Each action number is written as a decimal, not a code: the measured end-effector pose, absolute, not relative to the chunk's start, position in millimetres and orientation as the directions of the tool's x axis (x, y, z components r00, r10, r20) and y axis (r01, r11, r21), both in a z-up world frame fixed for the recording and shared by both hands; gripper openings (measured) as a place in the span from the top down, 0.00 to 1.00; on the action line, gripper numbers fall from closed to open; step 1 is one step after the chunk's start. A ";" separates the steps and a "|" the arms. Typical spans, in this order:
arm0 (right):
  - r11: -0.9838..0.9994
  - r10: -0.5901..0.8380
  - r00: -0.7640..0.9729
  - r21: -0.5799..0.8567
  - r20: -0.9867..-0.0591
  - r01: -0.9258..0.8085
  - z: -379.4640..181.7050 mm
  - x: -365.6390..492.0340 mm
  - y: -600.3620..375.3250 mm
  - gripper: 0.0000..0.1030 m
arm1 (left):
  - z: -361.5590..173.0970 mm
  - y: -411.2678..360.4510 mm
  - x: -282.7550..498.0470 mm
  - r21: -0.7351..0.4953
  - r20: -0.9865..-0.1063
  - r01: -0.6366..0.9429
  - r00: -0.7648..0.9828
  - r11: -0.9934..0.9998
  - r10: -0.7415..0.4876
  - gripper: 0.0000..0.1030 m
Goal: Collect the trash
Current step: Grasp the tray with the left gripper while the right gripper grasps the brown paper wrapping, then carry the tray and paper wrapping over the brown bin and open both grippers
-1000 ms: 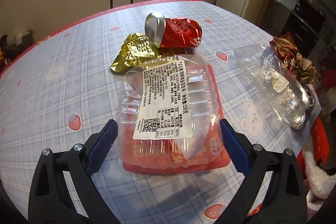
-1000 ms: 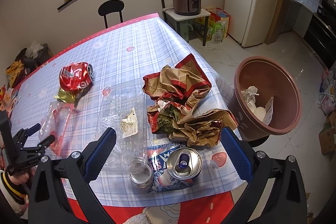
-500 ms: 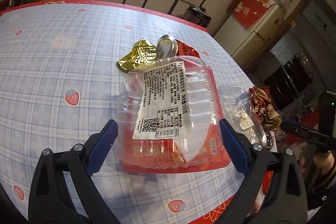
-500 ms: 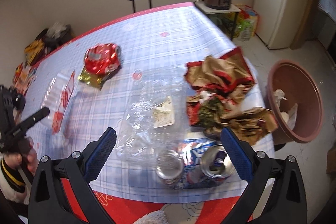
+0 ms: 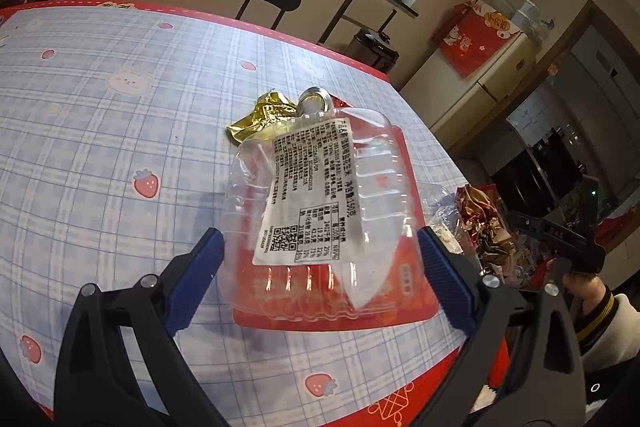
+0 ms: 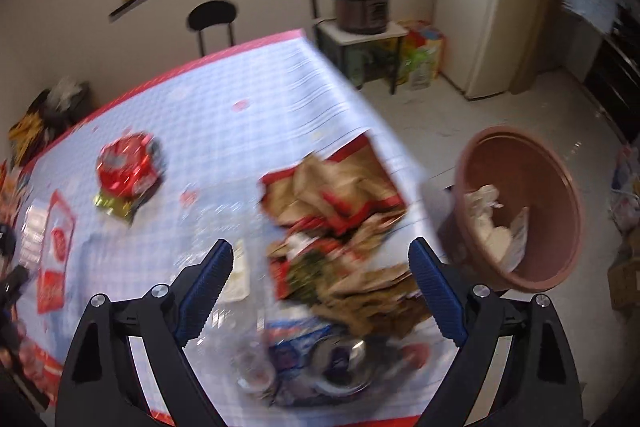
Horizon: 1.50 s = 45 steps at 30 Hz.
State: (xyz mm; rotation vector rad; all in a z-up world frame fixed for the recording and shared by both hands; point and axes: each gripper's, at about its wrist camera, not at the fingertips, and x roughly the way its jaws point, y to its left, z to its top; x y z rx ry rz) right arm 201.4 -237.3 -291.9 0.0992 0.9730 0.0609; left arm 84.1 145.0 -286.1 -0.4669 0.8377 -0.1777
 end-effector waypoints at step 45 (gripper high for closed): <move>0.977 0.213 0.613 0.182 -0.761 -0.114 -276.1 213.1 -258.1 0.68 | -259.1 105.4 84.3 -0.499 -0.623 0.016 0.689 0.867 -0.371 0.11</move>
